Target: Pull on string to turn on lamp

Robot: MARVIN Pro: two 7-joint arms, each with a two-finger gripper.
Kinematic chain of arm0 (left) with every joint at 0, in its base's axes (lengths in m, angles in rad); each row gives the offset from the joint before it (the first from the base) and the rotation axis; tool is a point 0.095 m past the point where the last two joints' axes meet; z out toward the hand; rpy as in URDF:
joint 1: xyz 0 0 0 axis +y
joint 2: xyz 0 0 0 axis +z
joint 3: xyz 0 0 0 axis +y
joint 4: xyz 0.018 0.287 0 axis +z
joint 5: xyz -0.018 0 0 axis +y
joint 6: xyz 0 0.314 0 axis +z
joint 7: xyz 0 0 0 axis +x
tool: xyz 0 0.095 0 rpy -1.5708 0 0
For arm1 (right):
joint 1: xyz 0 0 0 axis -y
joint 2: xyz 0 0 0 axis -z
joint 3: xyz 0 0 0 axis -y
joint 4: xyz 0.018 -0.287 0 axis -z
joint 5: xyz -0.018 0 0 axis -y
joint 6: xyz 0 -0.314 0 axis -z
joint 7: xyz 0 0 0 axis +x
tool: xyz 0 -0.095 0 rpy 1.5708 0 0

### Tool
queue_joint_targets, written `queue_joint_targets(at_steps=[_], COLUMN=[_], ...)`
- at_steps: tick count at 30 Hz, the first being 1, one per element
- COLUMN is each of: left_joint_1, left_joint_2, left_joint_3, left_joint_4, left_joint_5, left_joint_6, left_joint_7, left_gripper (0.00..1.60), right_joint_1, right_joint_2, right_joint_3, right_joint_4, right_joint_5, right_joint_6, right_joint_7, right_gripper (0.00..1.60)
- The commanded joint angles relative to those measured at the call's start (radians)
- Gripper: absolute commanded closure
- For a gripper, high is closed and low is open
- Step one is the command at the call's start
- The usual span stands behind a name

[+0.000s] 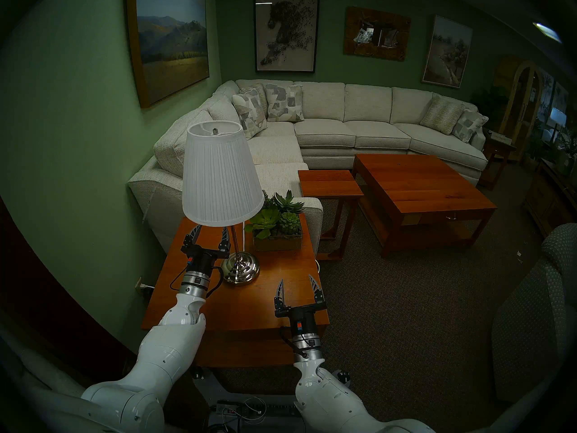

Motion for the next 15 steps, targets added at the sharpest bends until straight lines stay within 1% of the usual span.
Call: queue_joint_targets(at_steps=[1, 7, 8, 9, 11, 12, 13, 15], left_joint_1=[-0.074, -0.084, -0.088, -0.089, -0.091, -0.091, -0.090, -0.088], left_joint_2=[0.004, 0.007, 0.009, 0.010, 0.012, 0.013, 0.013, 0.012], left_joint_3=[0.004, 0.004, 0.003, 0.002, 0.002, 0.003, 0.003, 0.004], left_joint_4=[-0.014, 0.004, 0.009, 0.011, 0.013, 0.014, 0.012, 0.013], left_joint_5=[0.004, 0.010, 0.010, 0.011, 0.010, 0.010, 0.011, 0.013], left_joint_6=[-0.039, -0.055, -0.057, -0.057, -0.057, -0.057, -0.057, -0.057], left_joint_7=[-0.004, -0.004, -0.005, -0.005, -0.011, -0.014, -0.014, -0.017], left_gripper=[0.00, 0.00, 0.73, 0.86, 1.22, 1.37, 1.39, 1.60], right_joint_1=[0.018, 0.018, 0.018, 0.018, 0.018, 0.018, 0.018, 0.017], right_joint_2=[-0.002, -0.001, -0.002, -0.002, -0.002, -0.002, -0.002, -0.002], right_joint_3=[0.001, 0.000, 0.001, 0.001, 0.001, 0.001, 0.001, 0.001], right_joint_4=[-0.022, -0.023, -0.023, -0.023, -0.023, -0.023, -0.023, -0.024], right_joint_5=[-0.003, -0.003, -0.003, -0.003, -0.003, -0.003, -0.003, -0.003], right_joint_6=[-0.005, -0.005, -0.005, -0.005, -0.005, -0.005, -0.004, -0.004], right_joint_7=[-0.002, -0.002, -0.002, -0.002, -0.002, -0.002, -0.002, -0.002], right_gripper=[0.00, 0.00, 0.00, 0.00, 0.00, 0.00, 0.00, 0.00])
